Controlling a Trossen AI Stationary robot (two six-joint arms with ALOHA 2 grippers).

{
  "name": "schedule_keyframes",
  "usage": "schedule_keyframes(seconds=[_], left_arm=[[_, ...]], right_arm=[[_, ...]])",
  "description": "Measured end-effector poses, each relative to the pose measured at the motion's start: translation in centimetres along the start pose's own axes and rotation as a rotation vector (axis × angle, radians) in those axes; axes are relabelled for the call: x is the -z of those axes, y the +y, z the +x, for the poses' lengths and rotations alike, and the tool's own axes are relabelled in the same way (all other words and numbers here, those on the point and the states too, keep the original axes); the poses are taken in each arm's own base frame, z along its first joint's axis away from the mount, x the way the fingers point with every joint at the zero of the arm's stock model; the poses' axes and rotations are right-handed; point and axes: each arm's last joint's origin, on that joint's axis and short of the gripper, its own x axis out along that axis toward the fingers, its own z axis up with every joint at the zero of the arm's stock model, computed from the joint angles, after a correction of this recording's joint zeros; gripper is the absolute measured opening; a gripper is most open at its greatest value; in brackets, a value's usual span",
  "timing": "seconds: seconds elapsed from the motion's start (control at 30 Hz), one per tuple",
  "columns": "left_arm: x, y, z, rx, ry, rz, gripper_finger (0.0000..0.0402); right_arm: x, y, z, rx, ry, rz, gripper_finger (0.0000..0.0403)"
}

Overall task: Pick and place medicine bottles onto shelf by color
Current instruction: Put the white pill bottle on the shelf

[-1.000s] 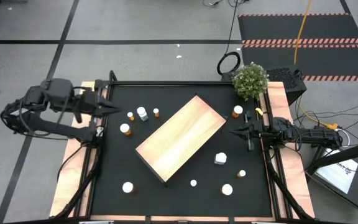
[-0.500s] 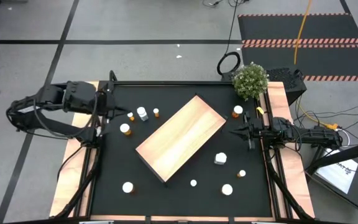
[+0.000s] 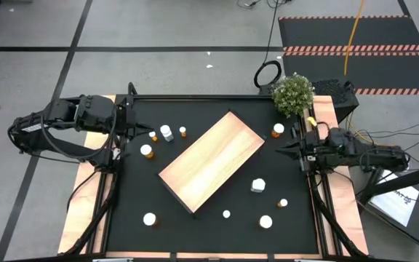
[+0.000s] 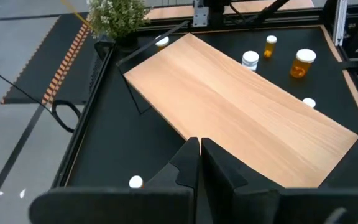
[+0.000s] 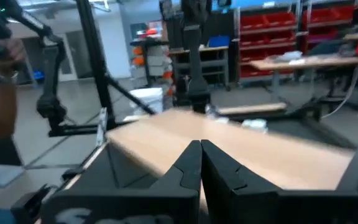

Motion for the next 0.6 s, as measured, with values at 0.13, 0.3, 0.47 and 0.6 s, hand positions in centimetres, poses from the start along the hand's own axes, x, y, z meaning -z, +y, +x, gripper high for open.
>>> schedule_keyframes(seconds=[0.13,0.3,0.47,0.6], left_arm=[[0.0,0.0,0.0,0.000,0.000,0.000,0.0021],[0.0,0.0,0.0,0.000,0.000,-0.001,0.0021],[0.0,0.0,0.0,0.000,0.000,-0.001,0.0021],[0.1,0.0,0.0,0.001,0.005,-0.019,0.0021]], right_arm=[[-3.4,0.2,0.6,0.037,0.097,-0.025,0.0000],[-7.8,0.6,1.7,0.051,0.235,-0.034,0.0000],[-10.5,0.8,3.2,0.054,0.362,-0.056,0.0000],[-11.8,0.8,4.1,0.060,0.457,-0.046,0.0000]])
